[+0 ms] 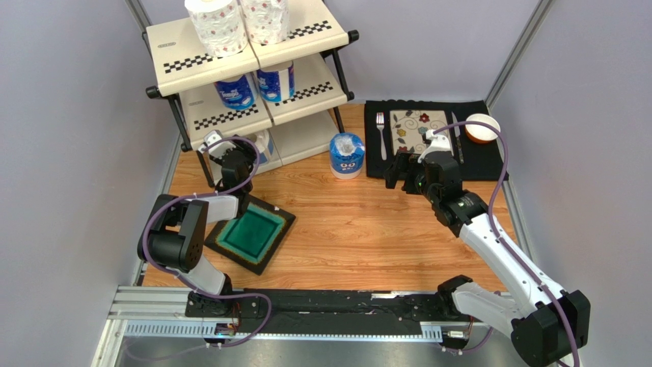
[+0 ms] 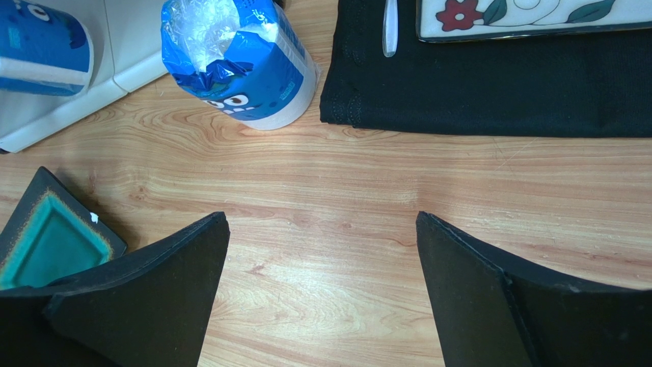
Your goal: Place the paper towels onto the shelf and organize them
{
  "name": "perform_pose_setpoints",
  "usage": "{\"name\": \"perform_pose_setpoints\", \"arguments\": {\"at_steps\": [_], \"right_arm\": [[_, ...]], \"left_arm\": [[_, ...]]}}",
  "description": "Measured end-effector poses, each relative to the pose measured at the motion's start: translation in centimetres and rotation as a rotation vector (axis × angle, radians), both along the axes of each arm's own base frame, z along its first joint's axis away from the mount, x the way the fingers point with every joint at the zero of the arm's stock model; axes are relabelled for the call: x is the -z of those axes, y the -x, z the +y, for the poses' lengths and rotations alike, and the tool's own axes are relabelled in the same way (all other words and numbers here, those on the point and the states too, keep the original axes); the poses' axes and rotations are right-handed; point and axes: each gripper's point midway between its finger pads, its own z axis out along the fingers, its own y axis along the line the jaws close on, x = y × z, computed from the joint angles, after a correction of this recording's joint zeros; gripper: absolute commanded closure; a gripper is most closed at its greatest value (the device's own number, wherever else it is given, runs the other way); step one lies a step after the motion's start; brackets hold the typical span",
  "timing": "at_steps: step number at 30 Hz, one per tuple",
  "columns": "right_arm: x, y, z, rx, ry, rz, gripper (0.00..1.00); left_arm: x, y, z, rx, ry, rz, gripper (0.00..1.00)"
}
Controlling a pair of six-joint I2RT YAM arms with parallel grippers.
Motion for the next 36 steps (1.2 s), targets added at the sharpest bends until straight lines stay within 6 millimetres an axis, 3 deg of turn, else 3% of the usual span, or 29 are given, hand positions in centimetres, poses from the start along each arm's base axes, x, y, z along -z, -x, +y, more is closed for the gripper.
{"name": "perform_pose_setpoints", "arguments": {"at_steps": [4, 15, 25, 30, 36], "right_arm": [[0.1, 0.0, 0.1, -0.003, -0.001, 0.003, 0.04], [0.1, 0.1, 0.2, -0.010, -0.004, 0.005, 0.04], [-0.8, -0.5, 0.5, 0.031, -0.067, 0.005, 0.04], [-0.6, -2.5, 1.6, 0.053, -0.093, 0.041, 0.04], [0.0, -6.3, 3.0, 0.079, -0.078, 0.084, 0.03]], "left_arm": [[-0.4, -0.2, -0.1, 0.003, 0.003, -0.010, 0.13], [-0.7, -0.4, -1.2, 0.055, 0.041, -0.023, 0.10], [-3.5, 1.6, -2.3, 0.141, 0.075, -0.073, 0.09], [-4.1, 3.2, -3.0, 0.201, 0.073, -0.061, 0.09], [-2.6, 6.3, -3.8, 0.277, 0.070, 0.024, 0.08]]}}
